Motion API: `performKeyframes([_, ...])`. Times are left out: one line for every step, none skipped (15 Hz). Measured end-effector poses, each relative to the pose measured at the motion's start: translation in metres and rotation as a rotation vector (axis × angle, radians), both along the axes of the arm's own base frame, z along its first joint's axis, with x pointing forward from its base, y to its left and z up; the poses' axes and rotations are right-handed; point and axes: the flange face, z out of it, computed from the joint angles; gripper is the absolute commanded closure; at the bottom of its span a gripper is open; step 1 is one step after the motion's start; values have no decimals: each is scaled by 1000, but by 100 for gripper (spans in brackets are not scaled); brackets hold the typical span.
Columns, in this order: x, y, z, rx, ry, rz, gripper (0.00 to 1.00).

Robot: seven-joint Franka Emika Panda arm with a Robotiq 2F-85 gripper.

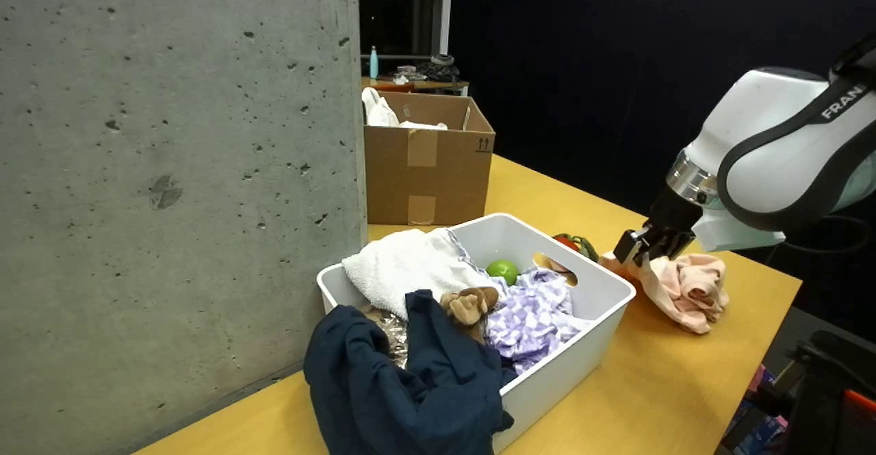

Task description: Remove the pink clothe and peach plush toy from the box and put them on the table and the cover the peach with the pink cloth

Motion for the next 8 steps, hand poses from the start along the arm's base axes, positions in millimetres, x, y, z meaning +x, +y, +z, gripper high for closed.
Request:
performKeyframes([3,11,10,2,-5,19,100])
performKeyframes([5,24,20,5,-7,41,100])
performKeyframes([7,38,29,8,-7,65,100])
performKeyframes([9,54,37,12,-8,90,100])
performKeyframes([11,69,47,14,-12,113,100])
performKeyframes([11,83,57,16,-18,134,100])
performKeyframes([12,94,67,17,-26,153,100])
performKeyframes([12,103,78,19,-34,169,100])
